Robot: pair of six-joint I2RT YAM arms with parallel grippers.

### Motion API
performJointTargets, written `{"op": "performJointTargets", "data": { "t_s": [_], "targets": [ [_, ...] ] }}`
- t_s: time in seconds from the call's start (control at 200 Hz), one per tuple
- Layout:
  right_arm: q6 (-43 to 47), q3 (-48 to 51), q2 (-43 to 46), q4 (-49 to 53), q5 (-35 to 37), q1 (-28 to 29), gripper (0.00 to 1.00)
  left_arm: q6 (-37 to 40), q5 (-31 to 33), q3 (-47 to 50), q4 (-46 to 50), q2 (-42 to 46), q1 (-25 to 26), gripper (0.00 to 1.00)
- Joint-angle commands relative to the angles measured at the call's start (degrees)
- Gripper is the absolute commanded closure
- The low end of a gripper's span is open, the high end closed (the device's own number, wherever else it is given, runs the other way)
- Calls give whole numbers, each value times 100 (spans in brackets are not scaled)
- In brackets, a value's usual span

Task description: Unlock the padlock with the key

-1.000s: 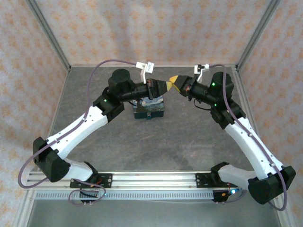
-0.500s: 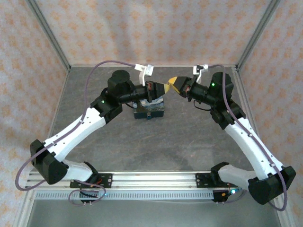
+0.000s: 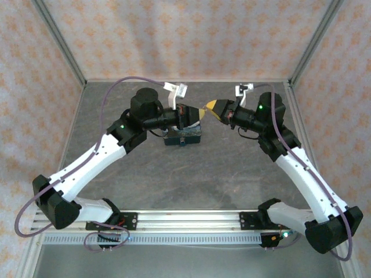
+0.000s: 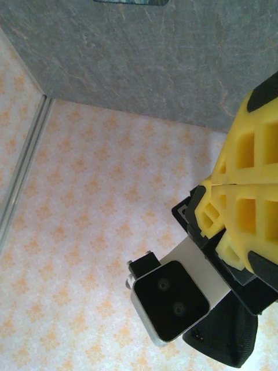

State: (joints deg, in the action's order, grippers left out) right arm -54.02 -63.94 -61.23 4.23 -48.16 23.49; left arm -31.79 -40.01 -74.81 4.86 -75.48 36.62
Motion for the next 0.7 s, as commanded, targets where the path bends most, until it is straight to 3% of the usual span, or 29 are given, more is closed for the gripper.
{"op": "performJointTargets", "data": {
  "t_s": [0.0,0.185,0.28,0.42,0.51,0.615,0.696],
  "targets": [
    [-12,31,155,-273,1,-88,100,85,37,8,68,253,-43,87],
    [-38,47,160,-347,-97,-85,100,85,20,2,41,253,-41,100],
    [-69,74,155,-413,-149,-87,100,85,10,-38,58,211,-41,100],
    [-98,67,134,-467,-192,-88,100,81,-7,-20,-61,157,-41,58],
    [-130,33,112,-496,-244,-89,100,-27,-115,45,-363,108,-39,41],
    [-127,-12,89,-473,-272,-84,100,-96,-231,-47,-551,-30,6,29],
    [-143,-22,68,-480,-283,-82,100,-60,-260,-180,-552,-151,76,28]
  ]
}}
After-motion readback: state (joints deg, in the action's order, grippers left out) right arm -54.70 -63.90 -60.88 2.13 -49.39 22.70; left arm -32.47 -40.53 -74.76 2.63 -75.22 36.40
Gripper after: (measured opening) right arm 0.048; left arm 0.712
